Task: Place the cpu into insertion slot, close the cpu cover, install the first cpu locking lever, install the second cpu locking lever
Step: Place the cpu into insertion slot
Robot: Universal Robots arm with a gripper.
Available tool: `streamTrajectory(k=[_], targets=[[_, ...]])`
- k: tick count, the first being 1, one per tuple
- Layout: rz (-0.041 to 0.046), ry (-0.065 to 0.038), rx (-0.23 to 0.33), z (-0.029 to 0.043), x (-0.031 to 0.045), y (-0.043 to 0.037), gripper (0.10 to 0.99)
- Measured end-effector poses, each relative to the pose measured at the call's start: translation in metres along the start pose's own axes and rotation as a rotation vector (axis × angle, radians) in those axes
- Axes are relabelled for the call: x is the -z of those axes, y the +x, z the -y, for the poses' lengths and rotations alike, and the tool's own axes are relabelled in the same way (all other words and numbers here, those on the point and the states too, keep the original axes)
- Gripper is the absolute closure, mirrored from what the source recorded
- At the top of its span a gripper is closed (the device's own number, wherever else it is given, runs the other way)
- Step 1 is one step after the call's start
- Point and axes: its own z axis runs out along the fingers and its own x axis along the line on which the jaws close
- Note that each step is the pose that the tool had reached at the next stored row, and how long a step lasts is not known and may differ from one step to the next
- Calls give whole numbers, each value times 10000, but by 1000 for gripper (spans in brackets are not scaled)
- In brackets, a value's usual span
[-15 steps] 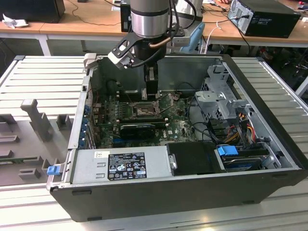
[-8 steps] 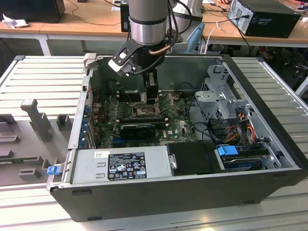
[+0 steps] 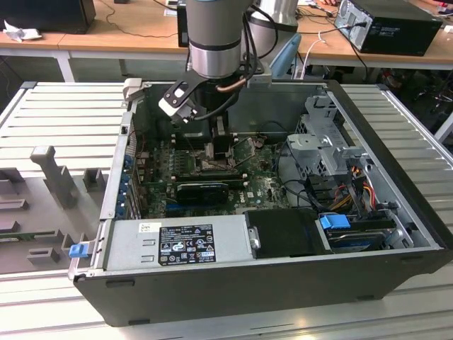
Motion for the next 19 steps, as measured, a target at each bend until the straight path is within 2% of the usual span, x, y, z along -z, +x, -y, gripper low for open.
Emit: streamTrajectory(k=[5, 16, 19], targets=[[-1, -1, -2, 13, -108, 4, 557], [1, 0, -2, 41, -236, 45, 557], [2, 0, -1, 43, -269, 125, 557]])
